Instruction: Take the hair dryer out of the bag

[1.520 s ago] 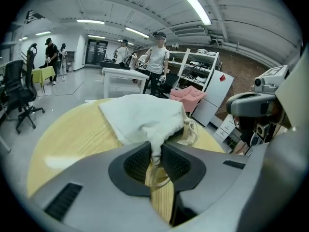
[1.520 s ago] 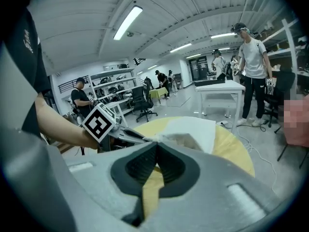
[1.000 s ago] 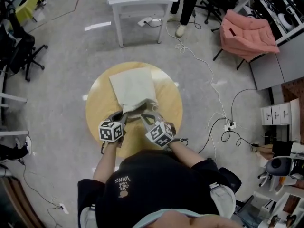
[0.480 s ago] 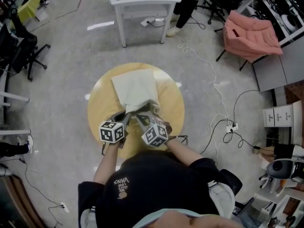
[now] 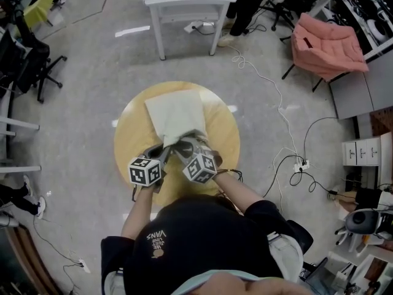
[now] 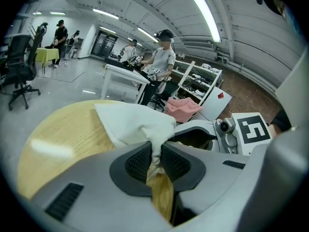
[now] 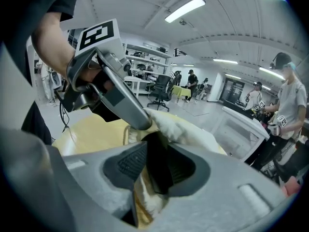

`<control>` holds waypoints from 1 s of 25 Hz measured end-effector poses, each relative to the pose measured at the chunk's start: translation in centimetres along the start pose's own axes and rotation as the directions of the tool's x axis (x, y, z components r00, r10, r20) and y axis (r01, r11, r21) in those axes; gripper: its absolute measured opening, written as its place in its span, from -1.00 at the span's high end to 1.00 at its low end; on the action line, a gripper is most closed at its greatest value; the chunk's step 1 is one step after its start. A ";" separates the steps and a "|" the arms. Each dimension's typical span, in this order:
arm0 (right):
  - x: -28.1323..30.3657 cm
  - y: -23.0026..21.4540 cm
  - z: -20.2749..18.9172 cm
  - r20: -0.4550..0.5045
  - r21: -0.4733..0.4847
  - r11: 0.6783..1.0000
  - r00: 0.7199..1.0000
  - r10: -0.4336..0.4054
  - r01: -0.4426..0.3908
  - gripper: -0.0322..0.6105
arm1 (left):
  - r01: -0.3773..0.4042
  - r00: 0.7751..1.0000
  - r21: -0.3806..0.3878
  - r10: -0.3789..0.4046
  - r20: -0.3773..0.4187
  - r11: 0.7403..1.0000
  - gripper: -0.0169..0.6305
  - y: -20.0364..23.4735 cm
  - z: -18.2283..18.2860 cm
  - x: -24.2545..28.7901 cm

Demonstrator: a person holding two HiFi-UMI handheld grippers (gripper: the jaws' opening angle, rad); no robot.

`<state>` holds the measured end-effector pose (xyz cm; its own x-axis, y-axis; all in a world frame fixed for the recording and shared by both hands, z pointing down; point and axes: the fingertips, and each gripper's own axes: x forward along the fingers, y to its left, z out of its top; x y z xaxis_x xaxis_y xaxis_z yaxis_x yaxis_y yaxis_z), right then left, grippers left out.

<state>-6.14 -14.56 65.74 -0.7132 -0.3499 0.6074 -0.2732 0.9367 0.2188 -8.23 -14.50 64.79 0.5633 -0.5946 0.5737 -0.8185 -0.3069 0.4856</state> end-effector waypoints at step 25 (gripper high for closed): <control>3.2 -1.2 -4.4 -0.244 -0.160 0.957 0.949 0.199 -0.242 -0.21 | -0.023 0.999 -0.001 0.023 -0.022 1.000 0.78 0.7 0.2 0.4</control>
<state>-5.21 -16.79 70.74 -0.5740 -0.1431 0.8062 0.0141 0.9827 0.1844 -8.60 -15.08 65.26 0.5464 -0.5854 0.5989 -0.8313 -0.2925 0.4726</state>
